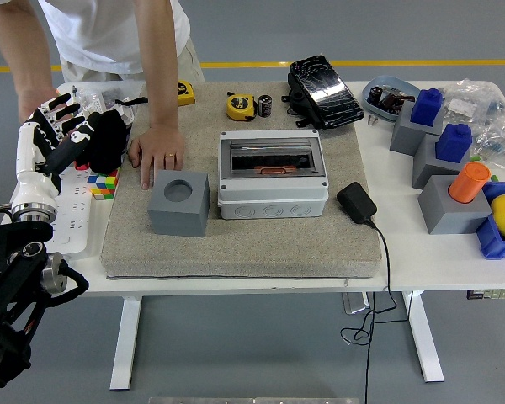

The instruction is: Fetch the battery,place it into the box,close the lid of the box

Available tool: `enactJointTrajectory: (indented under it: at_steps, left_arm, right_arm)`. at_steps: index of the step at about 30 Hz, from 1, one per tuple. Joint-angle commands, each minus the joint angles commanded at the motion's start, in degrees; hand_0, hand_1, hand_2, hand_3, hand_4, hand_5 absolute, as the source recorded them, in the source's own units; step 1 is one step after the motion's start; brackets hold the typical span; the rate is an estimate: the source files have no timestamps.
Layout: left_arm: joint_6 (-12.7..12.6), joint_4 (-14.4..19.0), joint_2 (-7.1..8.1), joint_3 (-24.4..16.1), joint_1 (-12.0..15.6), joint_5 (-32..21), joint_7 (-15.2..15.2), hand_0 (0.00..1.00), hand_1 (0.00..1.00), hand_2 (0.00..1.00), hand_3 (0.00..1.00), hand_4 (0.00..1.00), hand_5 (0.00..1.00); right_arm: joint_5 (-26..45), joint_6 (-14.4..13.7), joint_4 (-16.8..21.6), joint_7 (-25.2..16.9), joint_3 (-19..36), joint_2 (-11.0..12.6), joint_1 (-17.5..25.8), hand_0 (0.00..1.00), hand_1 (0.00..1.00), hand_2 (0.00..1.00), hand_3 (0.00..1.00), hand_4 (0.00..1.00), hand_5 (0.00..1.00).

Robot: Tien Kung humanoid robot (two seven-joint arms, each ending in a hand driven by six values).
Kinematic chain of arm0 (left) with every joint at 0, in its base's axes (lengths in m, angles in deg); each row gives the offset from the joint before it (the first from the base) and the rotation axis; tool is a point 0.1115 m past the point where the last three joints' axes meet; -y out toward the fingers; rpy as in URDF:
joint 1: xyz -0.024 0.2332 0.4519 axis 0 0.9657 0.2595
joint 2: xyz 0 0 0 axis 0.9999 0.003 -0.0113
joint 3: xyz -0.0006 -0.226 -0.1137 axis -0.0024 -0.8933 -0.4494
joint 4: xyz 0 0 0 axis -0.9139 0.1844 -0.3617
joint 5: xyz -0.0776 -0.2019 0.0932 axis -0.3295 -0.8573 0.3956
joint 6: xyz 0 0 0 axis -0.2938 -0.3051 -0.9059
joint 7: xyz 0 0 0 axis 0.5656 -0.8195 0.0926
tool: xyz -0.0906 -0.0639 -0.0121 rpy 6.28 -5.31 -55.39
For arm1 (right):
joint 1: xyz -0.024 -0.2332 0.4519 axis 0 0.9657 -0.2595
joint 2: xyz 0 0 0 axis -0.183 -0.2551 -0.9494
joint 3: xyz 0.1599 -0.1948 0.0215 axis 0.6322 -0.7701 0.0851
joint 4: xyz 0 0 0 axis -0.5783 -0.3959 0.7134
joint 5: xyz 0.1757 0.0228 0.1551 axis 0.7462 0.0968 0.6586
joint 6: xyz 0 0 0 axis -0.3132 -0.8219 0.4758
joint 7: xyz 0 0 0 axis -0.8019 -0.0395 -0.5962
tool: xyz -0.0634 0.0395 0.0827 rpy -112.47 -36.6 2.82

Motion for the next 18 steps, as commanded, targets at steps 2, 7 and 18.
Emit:
enactJointTrajectory:
  at_steps: [2,7,18]
  left_arm:
    - [0.00,0.04,0.01,-0.03,0.04,-0.01,0.00,0.164,0.446,0.697,0.733,0.946,0.276]
    - [0.67,-0.01,0.04,-0.09,-0.05,-0.03,-0.30,0.178,0.467,0.698,0.727,0.950,0.280]
    - [1.16,-0.07,0.00,-0.13,-0.06,-0.48,-0.27,0.816,0.641,0.711,0.738,0.951,0.280]
  right_arm:
    - [-0.01,0.00,0.01,0.00,0.01,0.00,0.02,0.675,0.722,0.716,0.691,0.998,0.697]
    - [0.05,0.03,0.00,0.00,-0.02,-0.03,-0.02,0.675,0.722,0.716,0.691,0.998,0.697]
    - [0.05,0.03,0.00,0.01,-0.03,-0.01,-0.05,0.674,0.722,0.716,0.690,0.998,0.697]
